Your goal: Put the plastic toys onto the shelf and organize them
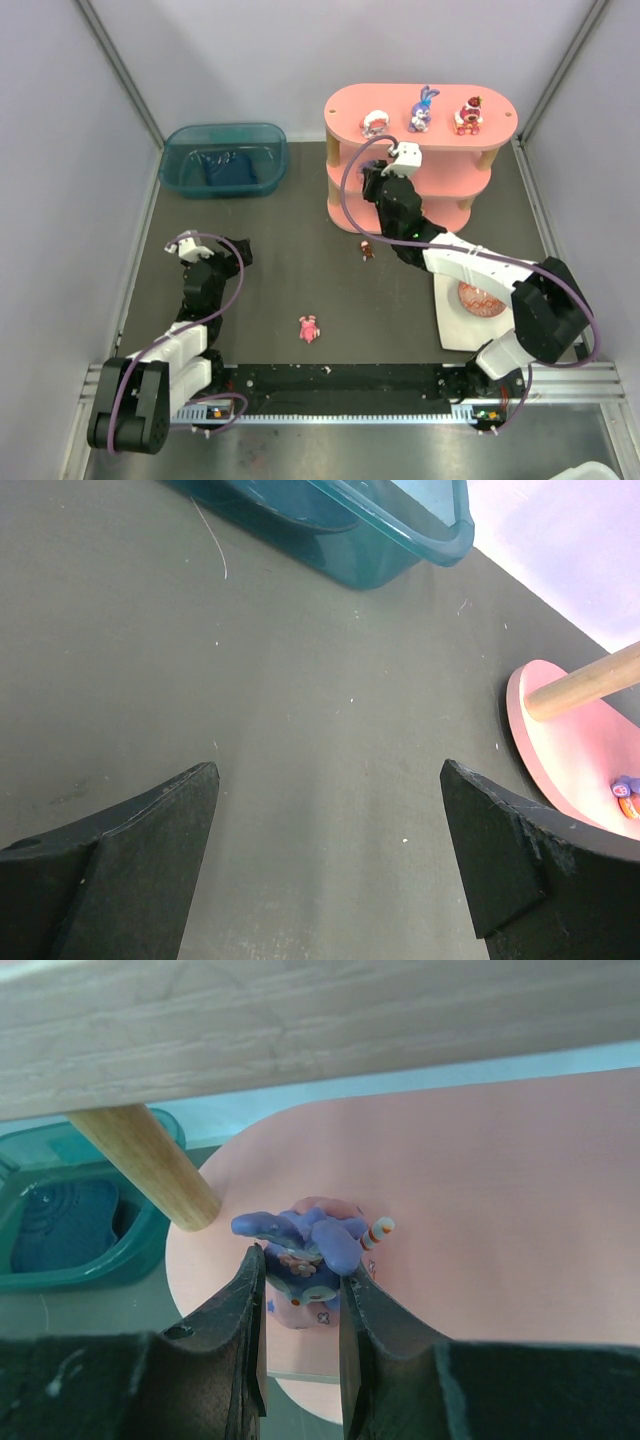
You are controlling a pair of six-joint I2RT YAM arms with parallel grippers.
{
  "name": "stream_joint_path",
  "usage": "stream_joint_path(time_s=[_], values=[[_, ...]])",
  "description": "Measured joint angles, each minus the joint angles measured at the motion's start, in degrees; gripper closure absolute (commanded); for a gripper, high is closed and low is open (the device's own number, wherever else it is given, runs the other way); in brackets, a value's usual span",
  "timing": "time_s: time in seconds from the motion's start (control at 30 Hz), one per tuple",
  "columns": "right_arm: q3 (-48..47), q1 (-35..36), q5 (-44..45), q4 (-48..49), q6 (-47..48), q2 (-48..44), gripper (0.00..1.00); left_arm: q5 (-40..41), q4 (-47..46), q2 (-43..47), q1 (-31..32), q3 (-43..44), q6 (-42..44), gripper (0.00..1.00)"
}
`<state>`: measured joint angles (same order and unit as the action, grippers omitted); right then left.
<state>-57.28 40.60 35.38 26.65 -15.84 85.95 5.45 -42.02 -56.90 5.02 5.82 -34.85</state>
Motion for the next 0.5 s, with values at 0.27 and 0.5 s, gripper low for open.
stream_joint_path(time_s=[0.27, 0.5], values=[[-0.61, 0.0, -0.33, -0.07, -0.28, 0.59, 0.76, 0.02, 0.0, 0.0, 0.0, 0.0, 0.02, 0.02], [-0.61, 0.0, -0.72, 0.15, -0.22, 0.59, 0.55, 0.02, 0.02, 0.0, 0.0, 0.0, 0.02, 0.02]])
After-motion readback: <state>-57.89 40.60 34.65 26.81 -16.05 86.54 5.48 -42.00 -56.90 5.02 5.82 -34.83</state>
